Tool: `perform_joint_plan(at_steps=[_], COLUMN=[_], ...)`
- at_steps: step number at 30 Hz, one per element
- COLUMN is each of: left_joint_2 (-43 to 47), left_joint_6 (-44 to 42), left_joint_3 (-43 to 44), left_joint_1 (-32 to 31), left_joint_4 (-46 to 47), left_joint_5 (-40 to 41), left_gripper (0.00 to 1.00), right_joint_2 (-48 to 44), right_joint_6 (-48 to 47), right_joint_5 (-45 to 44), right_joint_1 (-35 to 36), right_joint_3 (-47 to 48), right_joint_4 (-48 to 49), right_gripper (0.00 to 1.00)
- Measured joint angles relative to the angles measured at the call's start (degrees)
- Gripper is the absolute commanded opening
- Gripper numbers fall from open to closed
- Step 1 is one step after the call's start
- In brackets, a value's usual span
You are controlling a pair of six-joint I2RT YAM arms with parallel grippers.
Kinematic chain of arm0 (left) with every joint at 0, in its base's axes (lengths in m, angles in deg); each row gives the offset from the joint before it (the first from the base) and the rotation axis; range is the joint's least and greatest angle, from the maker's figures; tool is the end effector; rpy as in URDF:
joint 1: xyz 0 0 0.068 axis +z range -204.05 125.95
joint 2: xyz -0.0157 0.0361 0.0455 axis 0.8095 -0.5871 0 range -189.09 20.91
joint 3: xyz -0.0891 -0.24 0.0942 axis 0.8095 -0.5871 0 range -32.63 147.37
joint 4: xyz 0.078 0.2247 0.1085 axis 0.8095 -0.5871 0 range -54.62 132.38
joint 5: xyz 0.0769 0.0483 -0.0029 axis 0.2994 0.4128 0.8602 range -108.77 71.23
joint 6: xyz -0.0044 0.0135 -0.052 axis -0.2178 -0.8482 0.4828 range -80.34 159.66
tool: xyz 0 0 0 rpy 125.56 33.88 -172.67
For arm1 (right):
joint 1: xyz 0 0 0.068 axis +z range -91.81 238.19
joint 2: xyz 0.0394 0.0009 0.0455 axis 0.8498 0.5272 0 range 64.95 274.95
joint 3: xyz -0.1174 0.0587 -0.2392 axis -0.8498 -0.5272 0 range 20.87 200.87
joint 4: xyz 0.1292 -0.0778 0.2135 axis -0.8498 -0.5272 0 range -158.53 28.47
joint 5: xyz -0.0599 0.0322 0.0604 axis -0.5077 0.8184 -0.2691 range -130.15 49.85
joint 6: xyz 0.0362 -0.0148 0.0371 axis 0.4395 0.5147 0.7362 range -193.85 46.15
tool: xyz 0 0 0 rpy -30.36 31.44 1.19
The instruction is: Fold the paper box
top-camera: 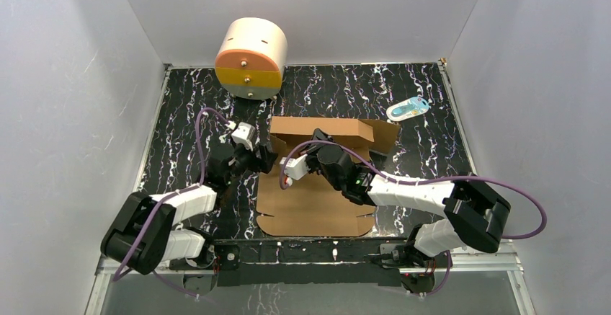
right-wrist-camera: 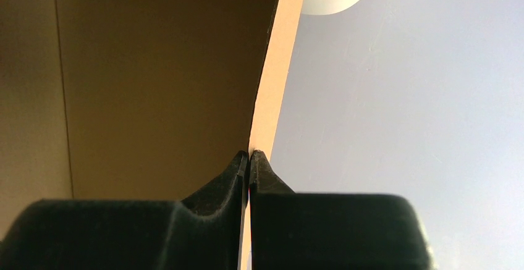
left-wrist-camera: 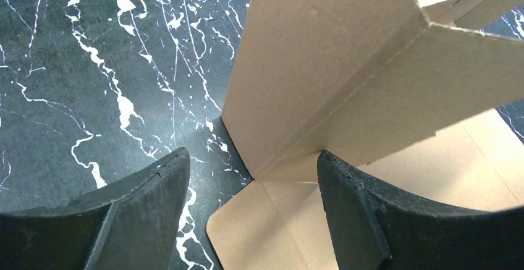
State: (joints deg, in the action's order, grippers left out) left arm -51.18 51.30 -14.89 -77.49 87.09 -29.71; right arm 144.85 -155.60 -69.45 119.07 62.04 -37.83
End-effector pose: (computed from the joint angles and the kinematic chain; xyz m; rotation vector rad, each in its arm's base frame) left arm 0.2154 -0.1007 0.1823 0.3245 1.7460 -0.6121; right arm 0.1631 0.2569 0.2398 -1.6097 0.9300 -0.7218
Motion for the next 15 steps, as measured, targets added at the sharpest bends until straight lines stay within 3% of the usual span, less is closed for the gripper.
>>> perform_joint_plan(at_steps=[9,15], left_joint_2=[-5.6,-8.0], left_joint_6=[1.7,2.5], left_joint_3=[0.7,0.7], left_joint_1=[0.0,-0.4], left_joint_4=[7.8,12.6], left_joint_5=[0.0,0.3], left_gripper=[0.7,0.61], right_joint_2=[0.0,0.1], right_joint_6=[1.2,2.4], right_joint_5=[1.0,2.5], right_joint_1=[0.0,0.0], right_joint_3=[1.0,2.5], right_joint_4=[-1.8,-4.0], right_gripper=[0.1,0.1])
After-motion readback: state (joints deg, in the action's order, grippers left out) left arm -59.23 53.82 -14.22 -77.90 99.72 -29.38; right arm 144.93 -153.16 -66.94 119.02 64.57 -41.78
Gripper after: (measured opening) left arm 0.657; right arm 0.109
